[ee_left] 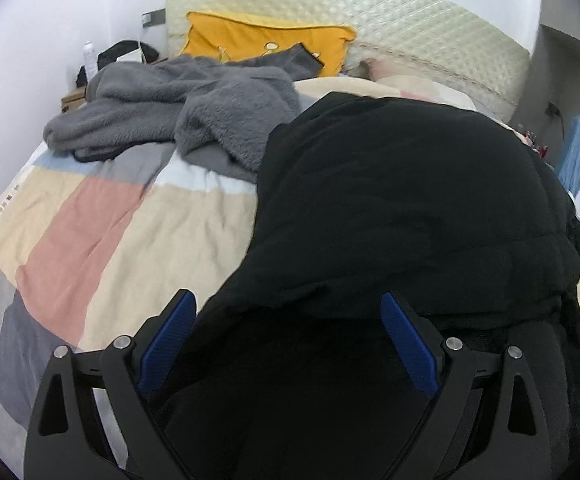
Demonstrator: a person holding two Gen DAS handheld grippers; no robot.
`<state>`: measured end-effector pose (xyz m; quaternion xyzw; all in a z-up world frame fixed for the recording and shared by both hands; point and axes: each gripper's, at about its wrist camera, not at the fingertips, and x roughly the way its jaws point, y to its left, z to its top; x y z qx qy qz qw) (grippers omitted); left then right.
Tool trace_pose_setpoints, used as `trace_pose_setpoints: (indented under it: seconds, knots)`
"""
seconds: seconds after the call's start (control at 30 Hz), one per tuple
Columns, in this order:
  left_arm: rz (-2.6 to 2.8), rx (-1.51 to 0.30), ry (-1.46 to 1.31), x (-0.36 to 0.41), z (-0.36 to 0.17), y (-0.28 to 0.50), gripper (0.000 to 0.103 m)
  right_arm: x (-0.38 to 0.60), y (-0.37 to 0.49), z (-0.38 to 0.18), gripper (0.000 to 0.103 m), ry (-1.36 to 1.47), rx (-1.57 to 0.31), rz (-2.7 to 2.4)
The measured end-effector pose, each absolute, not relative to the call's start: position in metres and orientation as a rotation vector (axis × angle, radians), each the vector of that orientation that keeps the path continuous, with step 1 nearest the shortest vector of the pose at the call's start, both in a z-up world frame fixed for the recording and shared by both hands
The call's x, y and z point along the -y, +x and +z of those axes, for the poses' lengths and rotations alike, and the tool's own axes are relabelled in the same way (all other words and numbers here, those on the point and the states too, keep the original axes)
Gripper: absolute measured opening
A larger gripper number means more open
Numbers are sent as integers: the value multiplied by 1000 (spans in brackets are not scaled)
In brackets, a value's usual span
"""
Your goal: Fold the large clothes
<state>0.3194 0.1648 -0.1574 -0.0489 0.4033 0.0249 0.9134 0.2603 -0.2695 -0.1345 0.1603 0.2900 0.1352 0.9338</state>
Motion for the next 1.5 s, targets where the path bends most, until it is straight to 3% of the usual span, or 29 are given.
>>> trace_pose_setpoints:
  seconds: [0.37, 0.63, 0.73, 0.93, 1.2, 1.5]
  knots:
    - [147, -853, 189, -154, -183, 333, 94, 302, 338, -165, 76, 536, -654, 334]
    - [170, -893, 176, -161, -199, 348, 95, 292, 353, -161, 28, 495, -665, 342]
    - [182, -880, 153, -165, -196, 349, 95, 286, 349, -153, 19, 452, -657, 336]
    - [209, -788, 135, -173, -176, 344, 95, 268, 328, -121, 17, 275, -579, 323]
    - [216, -760, -11, -201, -165, 337, 95, 255, 301, -94, 16, 247, -503, 358]
    - [219, -760, -128, -214, -168, 335, 95, 238, 303, -112, 15, 119, -557, 252]
